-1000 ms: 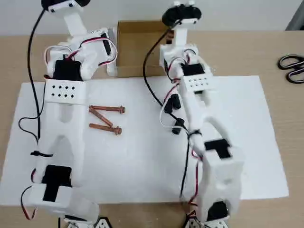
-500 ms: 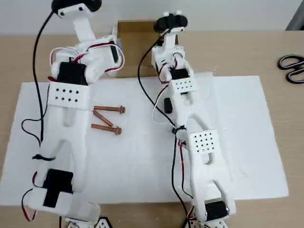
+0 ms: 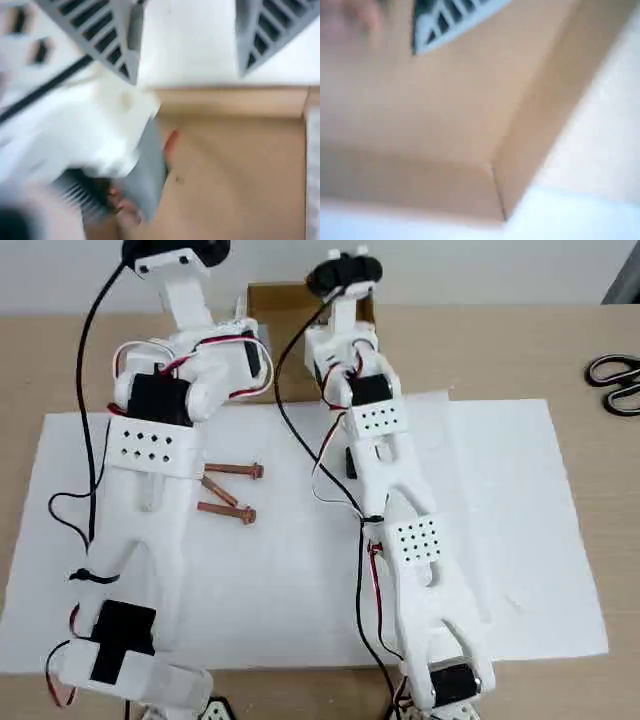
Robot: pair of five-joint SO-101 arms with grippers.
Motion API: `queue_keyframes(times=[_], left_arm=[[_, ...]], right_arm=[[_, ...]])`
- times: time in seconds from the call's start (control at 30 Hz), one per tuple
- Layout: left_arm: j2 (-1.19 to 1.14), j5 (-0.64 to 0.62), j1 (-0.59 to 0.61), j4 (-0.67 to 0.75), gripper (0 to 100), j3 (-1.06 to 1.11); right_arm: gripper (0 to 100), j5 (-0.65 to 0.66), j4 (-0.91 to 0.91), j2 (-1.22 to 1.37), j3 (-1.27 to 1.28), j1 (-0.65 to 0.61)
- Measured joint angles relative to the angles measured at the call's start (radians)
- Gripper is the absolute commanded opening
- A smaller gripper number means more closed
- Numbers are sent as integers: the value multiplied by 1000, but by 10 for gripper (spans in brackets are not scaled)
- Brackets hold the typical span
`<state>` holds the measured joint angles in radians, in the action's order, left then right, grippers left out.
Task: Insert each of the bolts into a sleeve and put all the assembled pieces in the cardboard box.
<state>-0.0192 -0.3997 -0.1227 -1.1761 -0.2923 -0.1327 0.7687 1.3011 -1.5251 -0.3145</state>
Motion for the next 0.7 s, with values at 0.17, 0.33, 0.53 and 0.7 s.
queue_keyframes(times=[0.17, 0.33, 0.53, 0.7], left_arm=[[2, 0, 0, -34, 122, 0], [2, 0, 0, -34, 122, 0], [66, 0, 0, -34, 122, 0], [112, 0, 0, -41, 122, 0]], right_arm=[[221, 0, 81, 0, -98, -14], [221, 17, 89, 15, -101, -11], [221, 8, 253, -8, -103, -14], [221, 6, 542, -107, -104, -28]])
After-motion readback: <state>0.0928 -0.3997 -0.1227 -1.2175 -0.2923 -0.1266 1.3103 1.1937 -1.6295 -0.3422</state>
